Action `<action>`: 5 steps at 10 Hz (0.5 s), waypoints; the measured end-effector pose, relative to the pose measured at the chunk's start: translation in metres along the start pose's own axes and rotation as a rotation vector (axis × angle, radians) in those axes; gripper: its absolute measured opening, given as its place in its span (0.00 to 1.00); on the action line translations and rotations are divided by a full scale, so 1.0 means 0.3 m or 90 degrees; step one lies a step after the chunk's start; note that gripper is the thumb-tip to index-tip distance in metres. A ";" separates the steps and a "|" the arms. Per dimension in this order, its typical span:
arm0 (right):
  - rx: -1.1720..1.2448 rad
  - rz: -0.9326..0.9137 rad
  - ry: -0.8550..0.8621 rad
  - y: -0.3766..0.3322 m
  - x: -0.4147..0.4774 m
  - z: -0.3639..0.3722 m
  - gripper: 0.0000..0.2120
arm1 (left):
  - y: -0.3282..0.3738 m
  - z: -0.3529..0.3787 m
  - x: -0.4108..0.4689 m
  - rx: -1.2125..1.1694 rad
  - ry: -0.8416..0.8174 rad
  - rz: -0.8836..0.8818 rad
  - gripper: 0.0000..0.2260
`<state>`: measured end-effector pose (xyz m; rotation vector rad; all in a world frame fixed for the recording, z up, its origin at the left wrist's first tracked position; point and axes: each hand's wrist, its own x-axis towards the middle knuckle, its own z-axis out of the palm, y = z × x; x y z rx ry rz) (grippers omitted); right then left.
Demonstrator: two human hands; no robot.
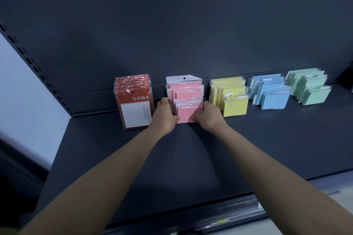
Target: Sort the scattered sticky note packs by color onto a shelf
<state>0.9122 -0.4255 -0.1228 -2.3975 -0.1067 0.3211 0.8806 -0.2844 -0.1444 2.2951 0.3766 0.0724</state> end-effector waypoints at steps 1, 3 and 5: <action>-0.027 -0.015 0.011 0.021 0.006 -0.017 0.16 | 0.004 -0.002 -0.014 -0.016 0.011 -0.008 0.30; -0.088 -0.136 0.059 0.046 -0.006 -0.090 0.16 | 0.074 -0.032 -0.093 0.060 0.101 0.048 0.23; -0.220 -0.240 0.101 0.038 -0.021 -0.180 0.07 | 0.223 -0.062 -0.160 0.141 0.096 0.186 0.21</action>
